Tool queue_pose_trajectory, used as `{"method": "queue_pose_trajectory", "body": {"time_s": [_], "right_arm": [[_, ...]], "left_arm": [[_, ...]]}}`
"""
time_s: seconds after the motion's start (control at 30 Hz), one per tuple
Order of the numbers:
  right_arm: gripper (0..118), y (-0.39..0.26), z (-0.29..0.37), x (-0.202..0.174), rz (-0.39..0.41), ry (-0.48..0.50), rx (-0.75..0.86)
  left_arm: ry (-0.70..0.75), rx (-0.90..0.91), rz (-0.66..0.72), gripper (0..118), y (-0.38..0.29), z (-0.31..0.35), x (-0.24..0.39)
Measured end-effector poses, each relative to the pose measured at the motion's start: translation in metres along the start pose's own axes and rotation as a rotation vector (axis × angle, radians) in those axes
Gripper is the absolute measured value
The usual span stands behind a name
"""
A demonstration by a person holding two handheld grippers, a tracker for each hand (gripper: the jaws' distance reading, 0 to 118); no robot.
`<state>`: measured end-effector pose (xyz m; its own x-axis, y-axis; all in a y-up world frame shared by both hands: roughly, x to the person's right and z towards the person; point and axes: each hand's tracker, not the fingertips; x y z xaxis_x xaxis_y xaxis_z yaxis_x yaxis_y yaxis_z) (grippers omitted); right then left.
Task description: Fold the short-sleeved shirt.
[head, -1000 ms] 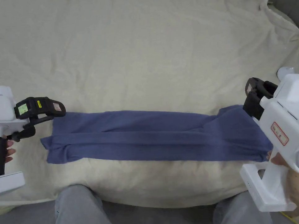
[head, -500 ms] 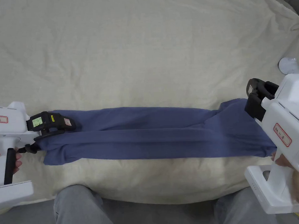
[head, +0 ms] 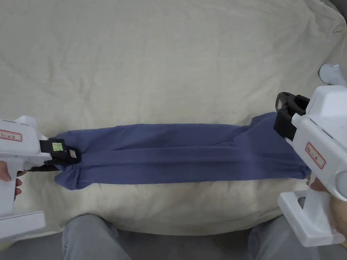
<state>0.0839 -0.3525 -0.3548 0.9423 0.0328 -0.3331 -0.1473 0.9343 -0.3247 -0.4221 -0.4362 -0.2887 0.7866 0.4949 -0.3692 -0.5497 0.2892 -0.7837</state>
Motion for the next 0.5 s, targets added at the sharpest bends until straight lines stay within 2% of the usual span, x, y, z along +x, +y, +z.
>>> {"method": "queue_pose_trajectory", "body": {"time_s": [0.1,0.23,0.4,0.5], "right_arm": [[0,0.002,0.002,0.003,-0.004,0.005,0.005],[0,0.007,0.005,0.006,-0.001,0.009,0.022],[0,0.009,0.009,0.011,-0.010,0.004,0.040],[0,0.008,0.010,0.015,-0.023,0.001,0.041]], "left_arm": [[0.004,0.029,0.018,7,0.002,0.018,0.009],[0.099,0.047,-0.066,7,0.007,0.041,0.015],[0.300,0.075,-0.059,7,0.016,0.068,-0.008],[0.312,0.098,-0.037,7,0.015,0.082,-0.015]]}}
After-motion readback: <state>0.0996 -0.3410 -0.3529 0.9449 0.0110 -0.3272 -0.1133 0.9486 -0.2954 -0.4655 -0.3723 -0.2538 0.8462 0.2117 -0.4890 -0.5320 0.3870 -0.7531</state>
